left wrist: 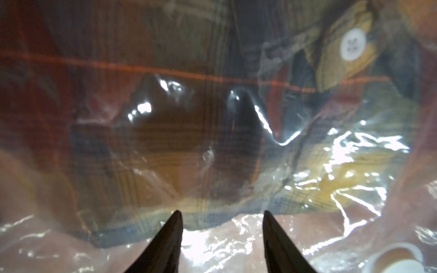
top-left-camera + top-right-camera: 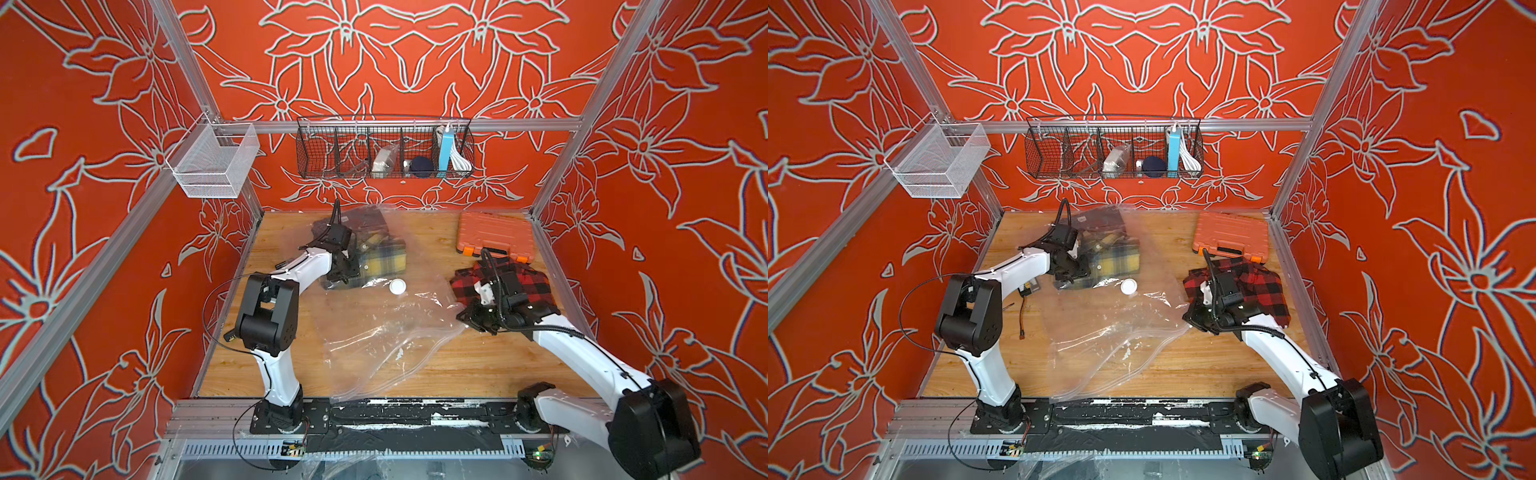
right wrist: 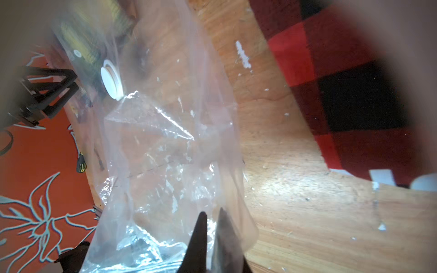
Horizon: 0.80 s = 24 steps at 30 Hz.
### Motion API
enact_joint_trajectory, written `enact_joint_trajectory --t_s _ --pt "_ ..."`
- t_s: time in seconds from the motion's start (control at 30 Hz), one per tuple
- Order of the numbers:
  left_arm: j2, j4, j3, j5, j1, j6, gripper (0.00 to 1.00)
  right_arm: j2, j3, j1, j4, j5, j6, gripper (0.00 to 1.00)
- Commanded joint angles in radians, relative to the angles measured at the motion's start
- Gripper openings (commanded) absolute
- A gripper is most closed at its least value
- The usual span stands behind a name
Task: Place the folded shirt into the vacuum bag
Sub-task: Adjust the vacuum bag at the center of the board.
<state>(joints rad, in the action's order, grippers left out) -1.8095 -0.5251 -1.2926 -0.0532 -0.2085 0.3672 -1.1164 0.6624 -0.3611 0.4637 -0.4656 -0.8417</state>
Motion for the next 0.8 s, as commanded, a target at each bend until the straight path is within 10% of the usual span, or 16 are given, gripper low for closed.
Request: enact_joint_trajectory --t_s 0.0,0.27,0.57,0.77 --pt "0.116 -0.1 0.013 0.014 0.003 -0.01 0.55 -0.014 0.002 -0.007 -0.072 -0.023 -0.066 0.0" --pt "0.357 -0.176 0.075 -0.02 -0.103 -0.004 0.55 -0.065 0.041 -0.012 -0.086 -0.025 -0.082 0.0" --pt "0.434 -0.184 0.024 -0.037 -0.209 -0.008 0.56 -0.195 0.049 -0.29 -0.194 0.011 -0.186 0.0" --pt "0.478 -0.21 0.003 -0.053 -0.215 -0.016 0.57 -0.201 0.179 -0.268 0.065 0.079 -0.023 0.57"
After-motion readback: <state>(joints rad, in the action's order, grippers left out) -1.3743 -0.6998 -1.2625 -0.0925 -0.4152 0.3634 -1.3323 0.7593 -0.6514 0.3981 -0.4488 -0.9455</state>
